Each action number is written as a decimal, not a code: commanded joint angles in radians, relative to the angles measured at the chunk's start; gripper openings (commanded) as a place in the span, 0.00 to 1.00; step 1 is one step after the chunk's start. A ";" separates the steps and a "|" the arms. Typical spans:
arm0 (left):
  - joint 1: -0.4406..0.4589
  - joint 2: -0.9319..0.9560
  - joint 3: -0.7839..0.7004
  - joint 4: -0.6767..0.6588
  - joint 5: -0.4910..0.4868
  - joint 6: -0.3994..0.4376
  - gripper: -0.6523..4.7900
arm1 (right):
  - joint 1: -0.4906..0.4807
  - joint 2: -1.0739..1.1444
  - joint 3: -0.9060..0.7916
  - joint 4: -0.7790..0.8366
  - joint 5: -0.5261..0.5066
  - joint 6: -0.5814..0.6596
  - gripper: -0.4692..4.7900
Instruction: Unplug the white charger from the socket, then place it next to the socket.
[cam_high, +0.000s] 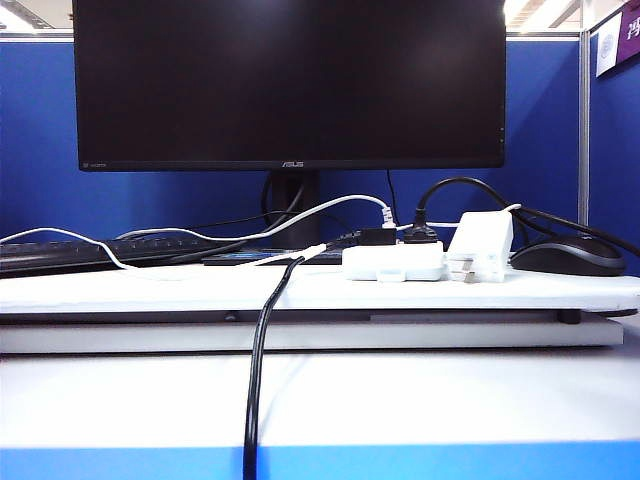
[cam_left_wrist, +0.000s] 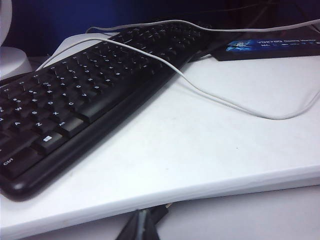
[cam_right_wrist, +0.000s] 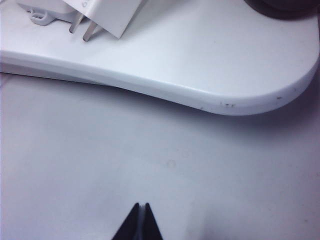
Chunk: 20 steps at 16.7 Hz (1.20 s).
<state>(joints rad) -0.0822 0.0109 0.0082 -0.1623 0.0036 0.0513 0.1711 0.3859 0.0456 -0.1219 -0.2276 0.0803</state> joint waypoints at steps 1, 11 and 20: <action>0.000 0.001 -0.002 -0.011 0.000 -0.003 0.11 | -0.001 -0.005 0.004 0.013 0.001 0.001 0.09; 0.000 -0.001 -0.002 -0.008 0.001 -0.003 0.11 | -0.066 -0.385 -0.012 0.033 0.068 -0.006 0.09; 0.000 -0.010 -0.001 -0.008 0.000 -0.003 0.11 | -0.130 -0.385 -0.041 -0.037 0.214 -0.006 0.09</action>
<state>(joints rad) -0.0826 0.0036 0.0082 -0.1616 0.0036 0.0513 0.0475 0.0032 0.0086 -0.1673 -0.0181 0.0772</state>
